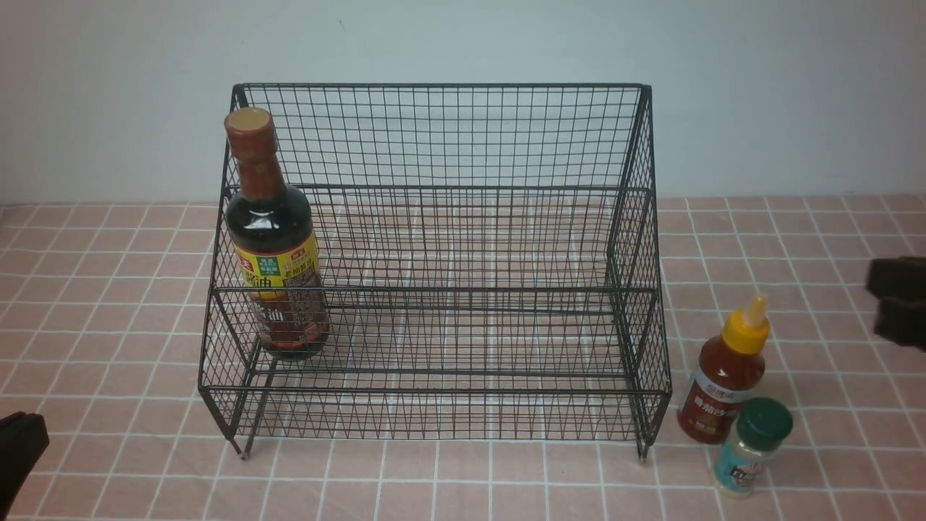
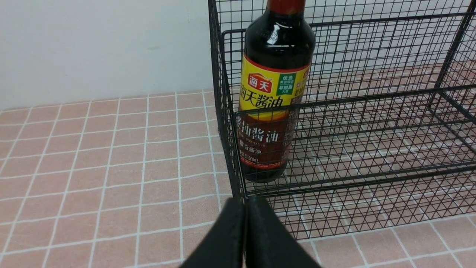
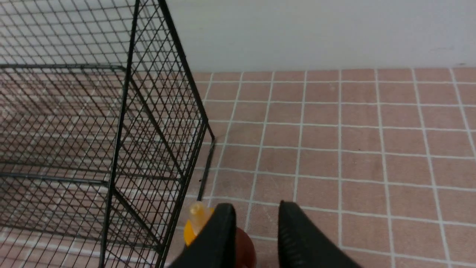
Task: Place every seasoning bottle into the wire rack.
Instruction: Use the right arm to grab the condiment bottle farthest to it
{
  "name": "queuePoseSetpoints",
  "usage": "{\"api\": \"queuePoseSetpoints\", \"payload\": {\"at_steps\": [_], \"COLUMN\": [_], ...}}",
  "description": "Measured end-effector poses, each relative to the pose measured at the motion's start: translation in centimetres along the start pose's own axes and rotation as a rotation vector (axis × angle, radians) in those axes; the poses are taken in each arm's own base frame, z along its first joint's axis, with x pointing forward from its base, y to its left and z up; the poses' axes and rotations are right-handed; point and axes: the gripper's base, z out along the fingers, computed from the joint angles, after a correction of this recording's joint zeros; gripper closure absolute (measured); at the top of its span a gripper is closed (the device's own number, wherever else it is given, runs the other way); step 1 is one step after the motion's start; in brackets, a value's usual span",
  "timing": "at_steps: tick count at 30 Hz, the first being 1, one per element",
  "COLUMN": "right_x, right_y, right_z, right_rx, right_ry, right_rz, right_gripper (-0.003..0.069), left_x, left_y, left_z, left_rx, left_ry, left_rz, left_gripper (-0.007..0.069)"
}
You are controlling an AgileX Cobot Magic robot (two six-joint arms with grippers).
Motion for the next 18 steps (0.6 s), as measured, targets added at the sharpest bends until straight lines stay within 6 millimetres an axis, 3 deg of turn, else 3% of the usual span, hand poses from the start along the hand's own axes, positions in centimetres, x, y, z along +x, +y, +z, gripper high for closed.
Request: {"api": "queuePoseSetpoints", "payload": {"at_steps": [9,18], "right_x": [1.0,2.3], "right_y": [1.4,1.1], "right_z": [4.4,7.4], "right_rx": [-0.063,-0.034], "right_ry": [0.056,0.132], "right_rz": [-0.073,-0.042], "right_gripper": [0.0194,0.0144], "left_x": [0.0,0.1], "left_y": [0.0,0.0], "left_z": [0.0,0.0], "left_rx": [0.000,-0.001], "left_ry": [0.001,0.008], "left_rz": [0.000,0.000], "left_gripper": [0.0631,0.0631]}}
